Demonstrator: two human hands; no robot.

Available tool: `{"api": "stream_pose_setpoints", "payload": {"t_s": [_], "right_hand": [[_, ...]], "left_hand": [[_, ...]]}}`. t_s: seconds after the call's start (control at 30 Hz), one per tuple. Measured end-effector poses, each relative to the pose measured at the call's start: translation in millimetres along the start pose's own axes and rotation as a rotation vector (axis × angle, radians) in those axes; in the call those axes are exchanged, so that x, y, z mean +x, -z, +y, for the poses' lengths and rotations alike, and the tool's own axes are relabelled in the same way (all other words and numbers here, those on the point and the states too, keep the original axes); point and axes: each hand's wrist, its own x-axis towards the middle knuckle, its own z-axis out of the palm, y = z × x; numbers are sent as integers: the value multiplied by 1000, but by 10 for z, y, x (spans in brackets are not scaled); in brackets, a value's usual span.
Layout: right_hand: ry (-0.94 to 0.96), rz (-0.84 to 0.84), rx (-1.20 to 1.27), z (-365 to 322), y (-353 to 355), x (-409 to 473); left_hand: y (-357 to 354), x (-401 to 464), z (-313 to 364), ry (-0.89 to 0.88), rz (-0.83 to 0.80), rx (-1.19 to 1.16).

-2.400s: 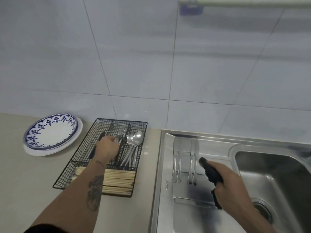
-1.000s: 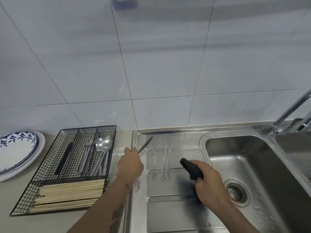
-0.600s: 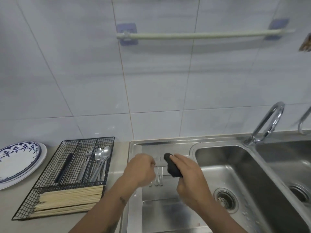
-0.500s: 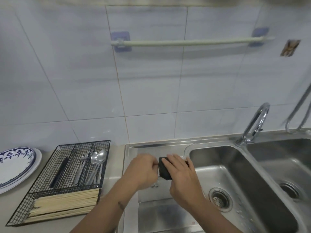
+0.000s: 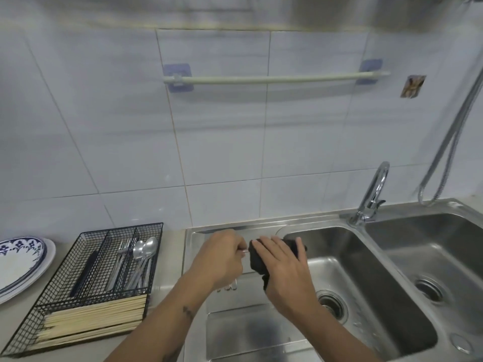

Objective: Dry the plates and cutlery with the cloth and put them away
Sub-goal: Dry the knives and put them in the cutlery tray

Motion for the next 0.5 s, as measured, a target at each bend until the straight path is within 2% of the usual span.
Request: {"api": "stream_pose_setpoints", "payload": {"t_s": [0.13,0.23,0.33,0.43,0.5], "right_hand": [[-137,-100,-26,240,42,13],[-152,23,112,192,27,65],[-56,181,206,-10,-3,108],[99,133,149,-146,-70,87],[152,90,88,-94,-140,30]], "left_hand": [[-14,-69,-165,24,-31,2],[-12,-58,-264,88,-117,-25],[10,-16,-244,139,-160,-100],[91,30,-233,162,-164,-263],[149,39,-273,179,-171,-281]]}}
